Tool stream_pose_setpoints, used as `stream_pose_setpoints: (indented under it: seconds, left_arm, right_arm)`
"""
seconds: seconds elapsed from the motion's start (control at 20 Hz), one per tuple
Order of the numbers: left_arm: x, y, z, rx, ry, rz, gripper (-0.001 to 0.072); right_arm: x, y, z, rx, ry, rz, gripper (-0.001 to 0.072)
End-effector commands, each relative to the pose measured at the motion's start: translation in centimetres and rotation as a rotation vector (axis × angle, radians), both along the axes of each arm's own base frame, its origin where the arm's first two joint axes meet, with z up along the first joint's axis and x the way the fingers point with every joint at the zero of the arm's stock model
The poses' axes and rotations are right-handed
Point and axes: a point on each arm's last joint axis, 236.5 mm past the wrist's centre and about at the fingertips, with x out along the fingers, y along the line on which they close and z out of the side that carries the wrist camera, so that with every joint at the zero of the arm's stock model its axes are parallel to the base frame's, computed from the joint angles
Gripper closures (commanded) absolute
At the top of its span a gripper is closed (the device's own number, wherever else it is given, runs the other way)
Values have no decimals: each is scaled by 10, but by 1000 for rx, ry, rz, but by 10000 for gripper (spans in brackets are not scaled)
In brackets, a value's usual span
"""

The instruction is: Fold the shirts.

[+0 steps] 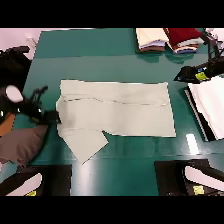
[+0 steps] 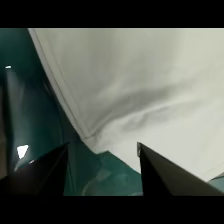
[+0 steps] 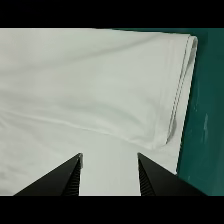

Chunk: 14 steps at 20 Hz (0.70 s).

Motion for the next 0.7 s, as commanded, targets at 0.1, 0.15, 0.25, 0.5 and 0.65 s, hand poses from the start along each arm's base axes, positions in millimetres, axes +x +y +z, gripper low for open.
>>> stream_pose_setpoints:
  seconds: [0.1, 0.15, 0.25, 0.5, 0.65]
  left_arm:
    - [-57, -33, -36, -144, 55, 107, 205]
    - [-57, -35, -40, -153, 51, 122, 205]
    - [-54, -39, -45, -173, 37, 153, 205]
    - [-41, -71, -38, -286, -26, 161, 214]
    - [-44, -91, -30, -336, -40, 103, 685]
  right_arm:
    - [-3, 1, 8, -1, -19, 2, 304]
    - [-4, 1, 8, -1, -18, 2, 304]
    - [-4, 2, 8, 0, -15, 3, 304]
    - [-2, 15, 14, 61, -30, 11, 304]
    - [-9, 14, 11, 62, -1, 21, 304]
